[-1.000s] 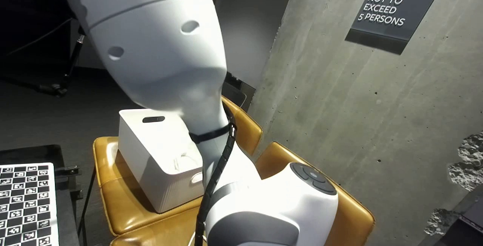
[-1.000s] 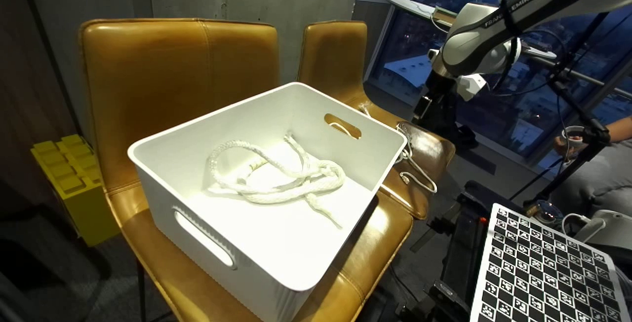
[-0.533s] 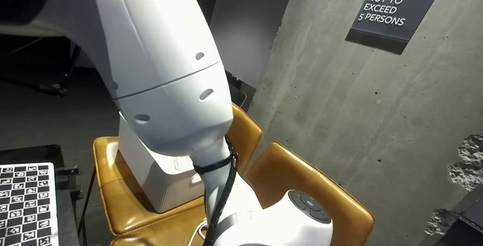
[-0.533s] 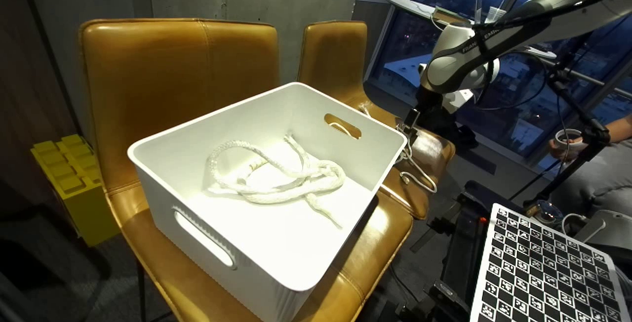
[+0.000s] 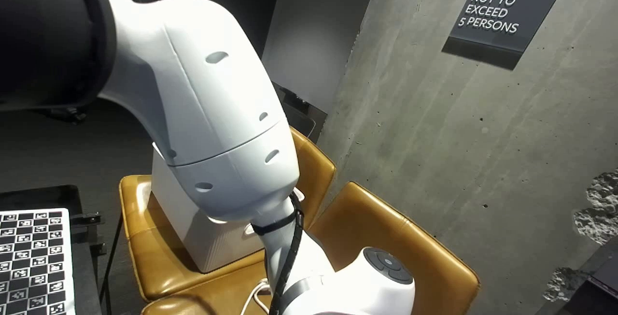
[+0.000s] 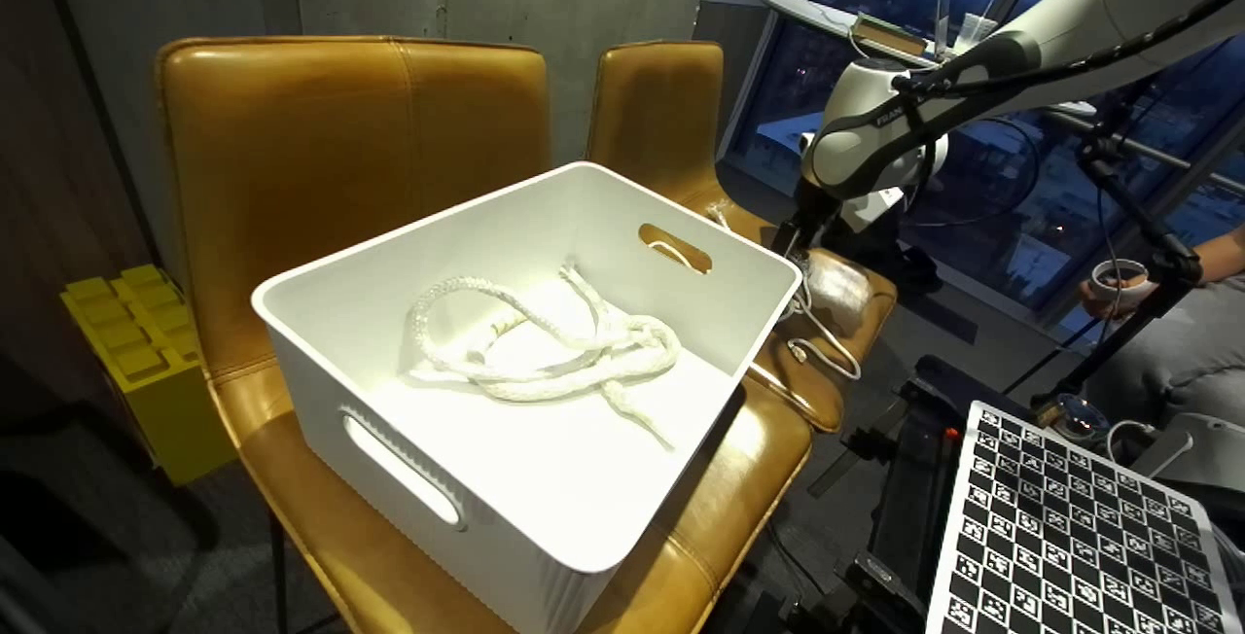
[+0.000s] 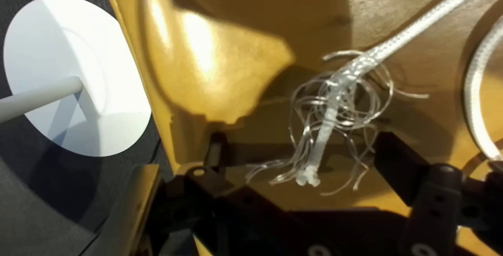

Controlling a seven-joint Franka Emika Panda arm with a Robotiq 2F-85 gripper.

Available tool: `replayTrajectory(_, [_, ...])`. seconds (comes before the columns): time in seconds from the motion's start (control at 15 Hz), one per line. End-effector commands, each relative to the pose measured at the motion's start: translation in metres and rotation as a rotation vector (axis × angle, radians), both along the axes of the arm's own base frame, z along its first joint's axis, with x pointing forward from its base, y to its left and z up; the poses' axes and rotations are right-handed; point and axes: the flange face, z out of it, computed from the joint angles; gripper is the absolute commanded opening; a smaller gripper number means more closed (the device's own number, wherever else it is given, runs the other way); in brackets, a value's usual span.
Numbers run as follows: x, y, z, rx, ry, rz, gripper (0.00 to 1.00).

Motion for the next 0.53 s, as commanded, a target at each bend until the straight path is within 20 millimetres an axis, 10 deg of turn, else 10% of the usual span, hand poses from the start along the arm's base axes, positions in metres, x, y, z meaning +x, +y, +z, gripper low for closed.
replayTrajectory(0.0, [0.0079,-0.0033,-0.0084,-0.04,0.018,-0.009,0.7])
replayTrajectory(0.47, [0.0075,-0.0085,-0.0041,-0.075,0.024,-0.032,0.18])
